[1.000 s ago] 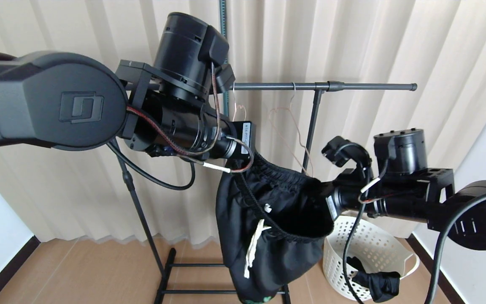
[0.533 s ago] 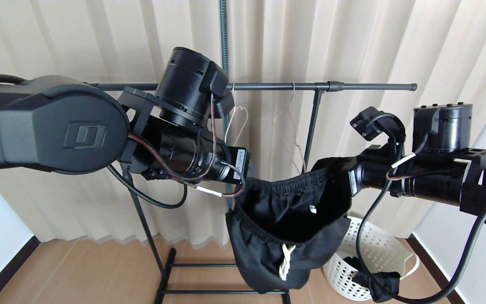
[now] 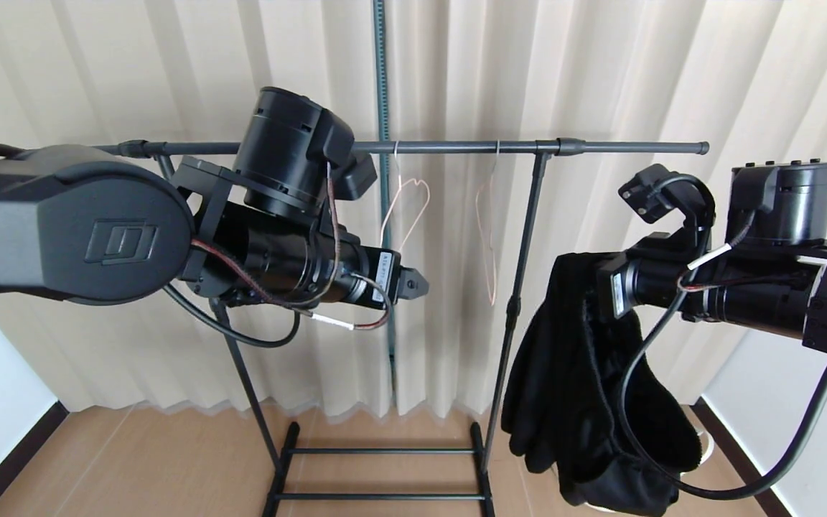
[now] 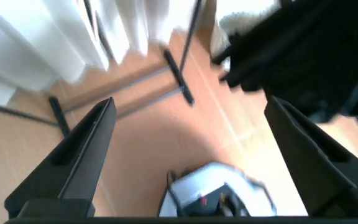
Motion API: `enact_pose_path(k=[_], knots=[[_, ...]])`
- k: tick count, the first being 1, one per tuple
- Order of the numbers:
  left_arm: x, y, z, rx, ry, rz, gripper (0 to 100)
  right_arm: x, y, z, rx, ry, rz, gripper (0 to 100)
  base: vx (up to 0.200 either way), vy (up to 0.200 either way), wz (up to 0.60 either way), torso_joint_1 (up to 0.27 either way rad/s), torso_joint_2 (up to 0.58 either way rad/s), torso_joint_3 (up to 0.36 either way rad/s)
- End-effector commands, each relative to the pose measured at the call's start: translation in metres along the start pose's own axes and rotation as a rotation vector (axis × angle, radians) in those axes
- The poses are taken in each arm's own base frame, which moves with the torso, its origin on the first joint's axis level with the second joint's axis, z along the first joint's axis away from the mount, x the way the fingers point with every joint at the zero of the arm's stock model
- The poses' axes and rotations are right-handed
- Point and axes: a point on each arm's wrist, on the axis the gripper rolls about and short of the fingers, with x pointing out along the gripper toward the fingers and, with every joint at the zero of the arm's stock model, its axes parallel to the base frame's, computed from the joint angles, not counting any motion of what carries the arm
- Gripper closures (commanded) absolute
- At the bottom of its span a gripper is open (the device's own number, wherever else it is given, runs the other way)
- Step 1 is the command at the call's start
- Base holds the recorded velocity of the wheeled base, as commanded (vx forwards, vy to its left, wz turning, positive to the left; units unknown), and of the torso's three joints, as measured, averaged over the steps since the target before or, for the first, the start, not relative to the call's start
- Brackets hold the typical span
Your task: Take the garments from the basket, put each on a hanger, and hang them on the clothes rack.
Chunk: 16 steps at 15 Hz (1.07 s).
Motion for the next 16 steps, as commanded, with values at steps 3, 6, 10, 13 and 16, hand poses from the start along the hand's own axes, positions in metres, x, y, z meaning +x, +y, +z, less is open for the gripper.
enact_pose_path(k=[3,6,10,13,16], knots=[[0.032,0.030,0.003,0.015,-0.012,0.076,0,-0.001,-0.001,0.000,0.001,-0.003,-0.004,100,0.000,0.000,0.00,0.000,0.00,0.000],[0.052,0.043,0.007,0.031,-0.071,0.099,0,0.000,-0.001,0.000,-0.001,-0.002,-0.004,100,0.000,0.000,0.00,0.000,0.00,0.000],[0.059,0.043,0.005,0.081,-0.082,0.102,0,0.000,-0.001,0.000,0.000,0.000,-0.005,100,0.000,0.000,0.00,0.000,0.00,0.000],[0.061,0.041,0.007,0.086,-0.094,0.100,0,-0.001,-0.001,0.000,-0.001,-0.002,-0.005,100,0.000,0.000,0.00,0.000,0.00,0.000],[0.063,0.042,0.006,0.097,-0.091,0.102,0,0.000,-0.001,0.000,-0.001,-0.002,-0.005,100,0.000,0.000,0.00,0.000,0.00,0.000]])
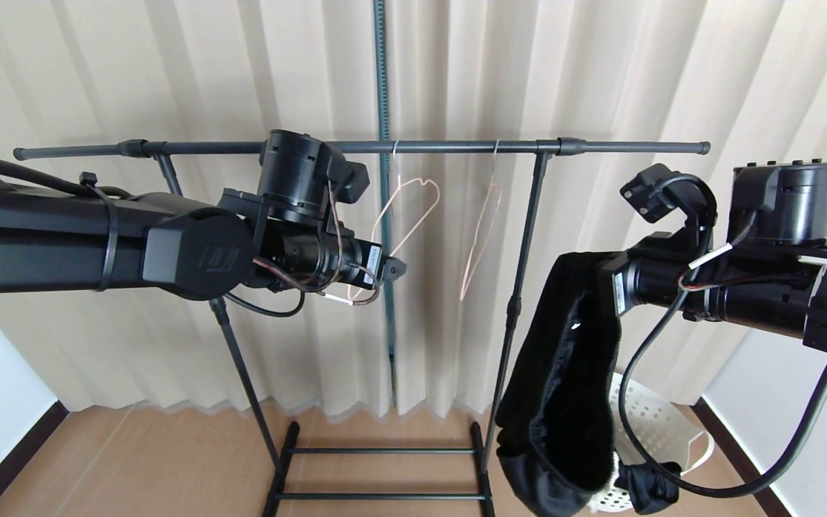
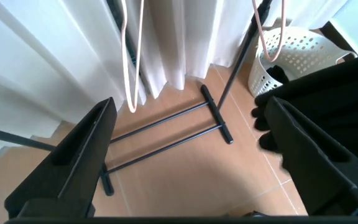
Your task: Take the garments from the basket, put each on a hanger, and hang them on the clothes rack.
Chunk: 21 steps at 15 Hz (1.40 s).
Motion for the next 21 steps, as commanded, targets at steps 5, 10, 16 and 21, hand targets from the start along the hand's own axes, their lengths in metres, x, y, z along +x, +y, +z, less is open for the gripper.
enact_pose_path(k=[5,10,16,21], knots=[[0.007,0.000,-0.004,0.015,0.018,0.003,0,0.000,0.000,0.000,-0.001,-0.001,0.001,100,0.160,0.000,0.00,-0.004,0.00,0.005],[0.019,0.003,-0.005,0.018,-0.014,0.011,0,0.001,-0.002,0.000,0.001,0.002,-0.015,100,0.080,0.000,0.00,0.005,0.00,0.001],[0.045,0.027,-0.012,0.054,0.008,0.060,0,0.000,-0.007,-0.001,0.000,0.002,-0.028,100,0.000,0.000,0.00,0.000,0.00,0.000],[0.065,0.030,-0.013,0.049,0.009,0.070,0,0.001,-0.007,-0.002,-0.008,0.008,-0.027,100,0.000,0.000,0.00,0.000,0.00,0.000]])
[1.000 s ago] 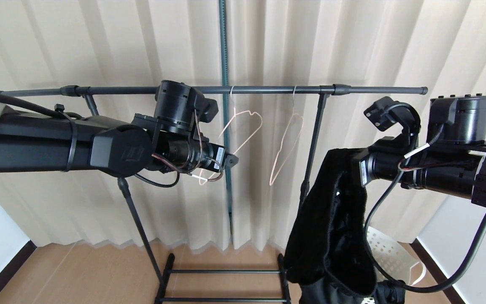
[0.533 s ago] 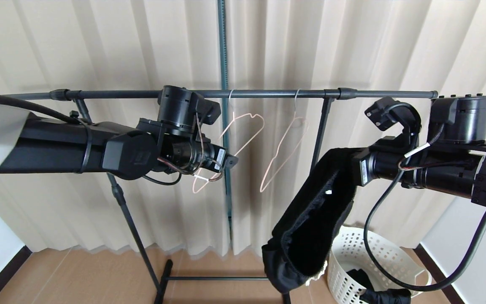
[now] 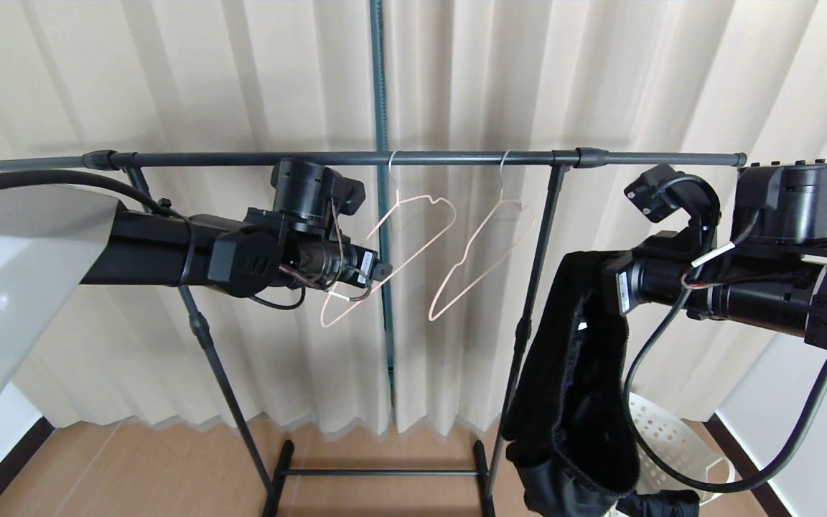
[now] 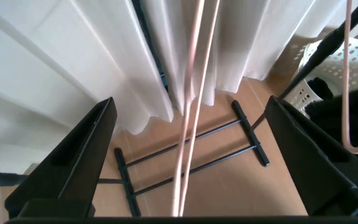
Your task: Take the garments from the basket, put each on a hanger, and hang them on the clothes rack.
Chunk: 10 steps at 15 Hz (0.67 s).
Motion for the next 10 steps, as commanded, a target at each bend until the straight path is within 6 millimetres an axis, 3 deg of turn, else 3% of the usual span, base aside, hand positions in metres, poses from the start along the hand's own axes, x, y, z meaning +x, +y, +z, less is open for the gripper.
enact_pose_path(k=[1,10], knots=[[0.013,-0.003,-0.005,0.000,0.014,-0.002,0,0.001,0.000,0.000,0.000,0.002,0.002,100,0.000,0.000,0.00,0.000,0.00,0.000],[0.015,-0.016,-0.008,0.009,0.024,-0.029,0,0.002,0.000,-0.001,0.001,0.003,0.002,100,0.000,0.000,0.00,0.000,0.00,0.000]])
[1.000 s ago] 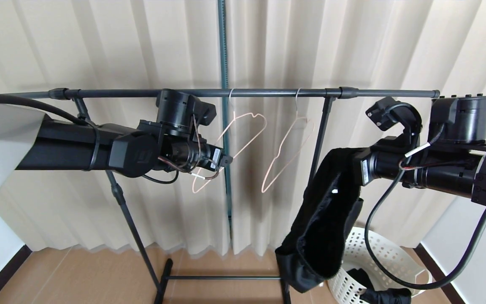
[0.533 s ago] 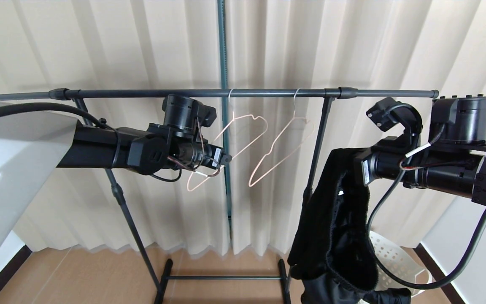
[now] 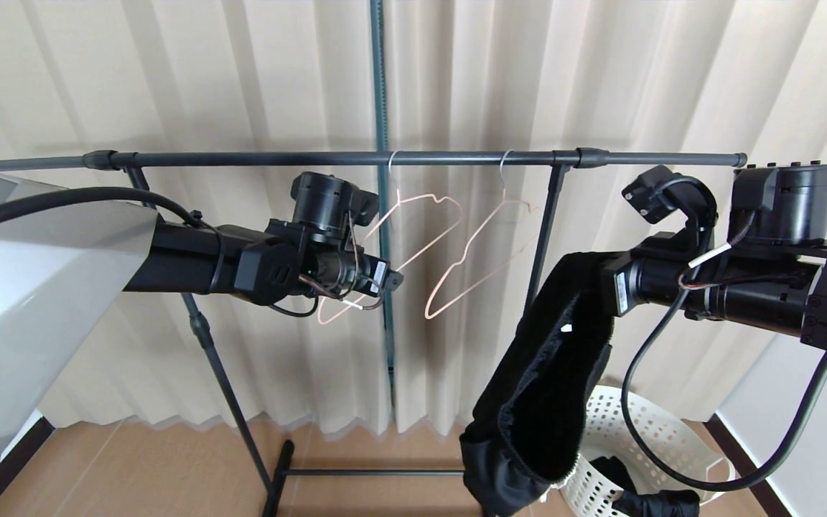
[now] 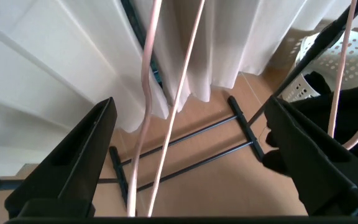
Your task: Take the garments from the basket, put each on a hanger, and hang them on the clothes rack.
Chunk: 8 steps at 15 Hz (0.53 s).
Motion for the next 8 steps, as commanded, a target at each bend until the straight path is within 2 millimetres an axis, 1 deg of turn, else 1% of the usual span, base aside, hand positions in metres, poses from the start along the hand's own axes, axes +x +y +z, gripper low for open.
enact_pose_path(k=[1,5,8], knots=[[0.0004,-0.0013,-0.0005,0.001,0.002,-0.002,0,-0.0001,0.0000,0.0002,0.000,-0.001,0.001,100,0.000,0.000,0.00,0.000,0.00,0.000],[-0.0001,-0.0054,-0.0002,0.004,0.000,-0.010,0,-0.0001,0.0000,0.0002,0.000,-0.001,0.001,100,0.000,0.000,0.00,0.000,0.00,0.000],[0.0002,-0.0046,0.0010,0.001,-0.004,-0.008,0,-0.0001,0.0000,0.0002,0.000,-0.001,0.001,100,0.000,0.000,0.00,0.000,0.00,0.000]])
